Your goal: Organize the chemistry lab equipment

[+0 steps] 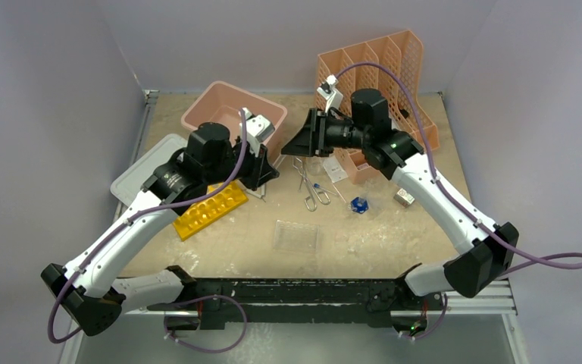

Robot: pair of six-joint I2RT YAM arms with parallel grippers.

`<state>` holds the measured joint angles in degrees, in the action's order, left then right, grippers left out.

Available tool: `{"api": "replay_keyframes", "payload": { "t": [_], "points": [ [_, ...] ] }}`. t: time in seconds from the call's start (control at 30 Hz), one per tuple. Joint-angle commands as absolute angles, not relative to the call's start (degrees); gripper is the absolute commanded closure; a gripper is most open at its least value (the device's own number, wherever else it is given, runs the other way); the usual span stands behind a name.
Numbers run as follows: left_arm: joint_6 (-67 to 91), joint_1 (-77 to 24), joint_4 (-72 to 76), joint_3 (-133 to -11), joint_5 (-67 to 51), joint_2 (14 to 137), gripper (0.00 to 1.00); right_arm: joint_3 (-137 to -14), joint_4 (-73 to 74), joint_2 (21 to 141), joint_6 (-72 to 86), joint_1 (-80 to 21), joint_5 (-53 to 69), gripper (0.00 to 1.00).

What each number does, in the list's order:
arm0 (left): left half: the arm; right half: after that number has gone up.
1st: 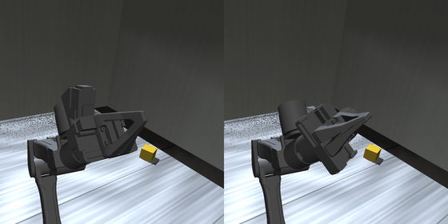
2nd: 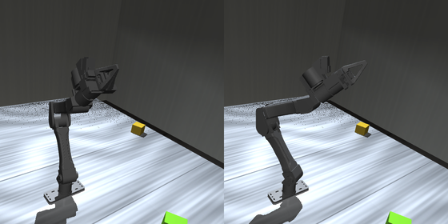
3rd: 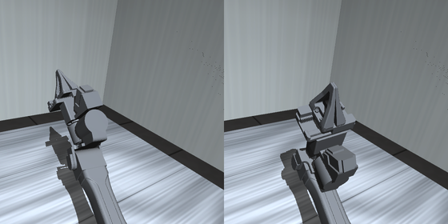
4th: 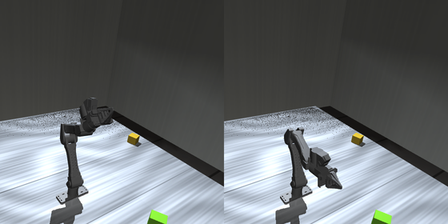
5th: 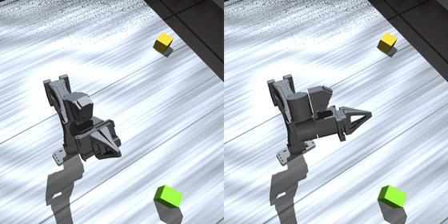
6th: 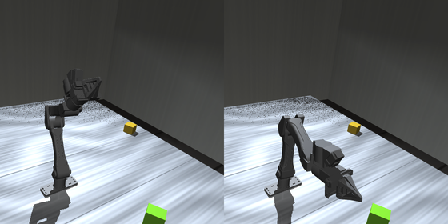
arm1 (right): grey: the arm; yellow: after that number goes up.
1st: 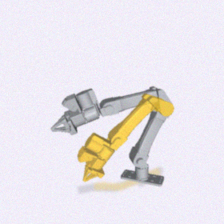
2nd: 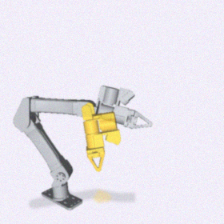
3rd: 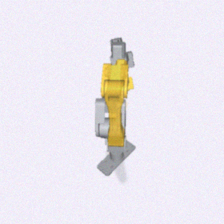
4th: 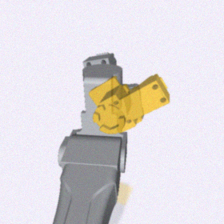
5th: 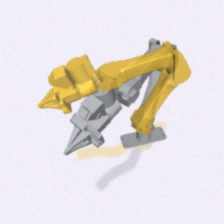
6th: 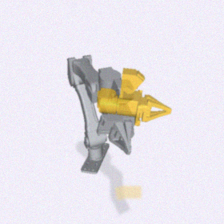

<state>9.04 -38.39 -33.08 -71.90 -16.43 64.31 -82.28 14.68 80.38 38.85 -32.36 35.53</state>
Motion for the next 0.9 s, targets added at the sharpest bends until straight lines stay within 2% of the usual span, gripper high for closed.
{"api": "replay_keyframes", "payload": {
  "t": [0.0,0.33,0.47,0.5,0.6,0.63,0.73,0.87],
  "points": [
    [7.2,-38.4,-31.5,-73.7,-18.6,63.4,1.0,-83.1,12.5,79.6,38.9,-32.5,38.5,0.53],
    [7.2,-38.4,-30.4,-72.6,-19.6,62.5,1.0,-80.2,6.9,79.1,42.7,-32.4,43.7,0.82],
    [7.1,-38.4,-30.9,-72.6,-19.3,62.9,1.0,-79.5,6.8,78.8,42.0,-32.4,44.0,0.87],
    [7.3,-38.4,-31.1,-72.6,-18.7,62.9,0.92,-79.5,7.3,78.6,41.2,-32.4,42.9,0.87],
    [8.7,-38.4,-32.2,-72.2,-12.7,62.6,0.46,-79.6,10.7,77.9,36.4,-32.4,37.7,0.87],
    [9.4,-38.4,-32.5,-71.7,-9.3,62.3,0.38,-79.5,12.1,77.6,34.2,-32.4,34.9,0.86],
    [14.5,-38.4,-31.6,-67.5,3.3,60.0,0.25,-78.4,16.5,76.0,26.4,-32.5,18.1,0.89],
    [21.3,-38.3,-31.4,-61.6,12.8,56.8,0.23,-75.3,18.2,74.8,22.0,-34.4,6.1,0.89]
  ]
}}
